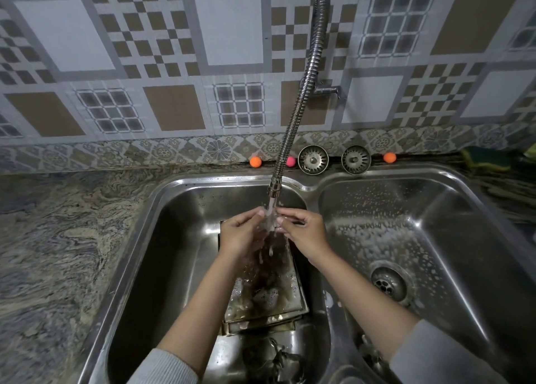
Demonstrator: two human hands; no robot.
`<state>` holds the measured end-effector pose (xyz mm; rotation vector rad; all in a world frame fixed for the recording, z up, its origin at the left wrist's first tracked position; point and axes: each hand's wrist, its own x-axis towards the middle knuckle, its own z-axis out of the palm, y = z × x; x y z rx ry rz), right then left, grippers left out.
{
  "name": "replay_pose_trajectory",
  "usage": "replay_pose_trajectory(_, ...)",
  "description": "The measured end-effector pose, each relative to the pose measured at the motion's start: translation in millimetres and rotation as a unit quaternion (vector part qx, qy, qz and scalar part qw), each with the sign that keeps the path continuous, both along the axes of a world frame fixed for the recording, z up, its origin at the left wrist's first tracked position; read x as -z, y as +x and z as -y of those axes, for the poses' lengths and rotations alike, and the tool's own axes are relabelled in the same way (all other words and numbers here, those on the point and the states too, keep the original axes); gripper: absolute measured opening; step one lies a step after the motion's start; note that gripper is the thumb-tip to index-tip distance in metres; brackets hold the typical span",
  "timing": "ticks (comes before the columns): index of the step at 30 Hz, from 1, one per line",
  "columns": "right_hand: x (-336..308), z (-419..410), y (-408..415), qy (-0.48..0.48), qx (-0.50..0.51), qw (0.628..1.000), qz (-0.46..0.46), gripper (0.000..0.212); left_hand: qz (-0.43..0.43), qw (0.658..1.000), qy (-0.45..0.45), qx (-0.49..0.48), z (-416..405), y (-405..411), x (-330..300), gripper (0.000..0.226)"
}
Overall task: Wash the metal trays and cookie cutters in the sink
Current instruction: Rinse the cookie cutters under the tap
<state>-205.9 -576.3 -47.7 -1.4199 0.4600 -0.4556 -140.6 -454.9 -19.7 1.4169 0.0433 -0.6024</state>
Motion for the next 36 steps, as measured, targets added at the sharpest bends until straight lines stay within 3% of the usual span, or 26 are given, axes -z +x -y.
replay_pose_trajectory(10, -5, 15, -20, -0.02, 0.01, 1.0, 0.004, 0.025, -0.01, 1.0, -0.004, 0.027, 16, -8, 5, 0.012)
replay_pose_trajectory(17, -2, 6, -9, -0.045, 0.005, 0.999, -0.018, 0.035, -0.016, 0.999, -0.023, 0.02, -2, -1, 5, 0.015)
replay_pose_trajectory(22, -8, -7, 8, -0.109, -0.036, 0.993, -0.028, 0.019, -0.008, 1.0, -0.023, 0.004, -24, 11, 6, 0.014)
replay_pose_trajectory(24, -15, -10, 12, -0.096, -0.059, 0.993, -0.042, 0.023, 0.004, 0.999, -0.031, 0.014, -29, 12, 2, 0.018)
replay_pose_trajectory(31, -37, 15, -19, -0.053, -0.158, 0.977, -0.136, 0.039, 0.095, 0.985, -0.032, 0.142, -33, -3, -7, 0.041)
replay_pose_trajectory(34, -46, 36, -60, -0.086, -0.187, 0.961, -0.183, 0.042, 0.127, 0.968, 0.037, 0.213, -38, -19, 8, 0.037)
replay_pose_trajectory(36, -45, 52, -93, -0.086, -0.172, 0.961, -0.198, 0.042, 0.141, 0.94, 0.106, 0.294, -49, -28, 28, 0.032)
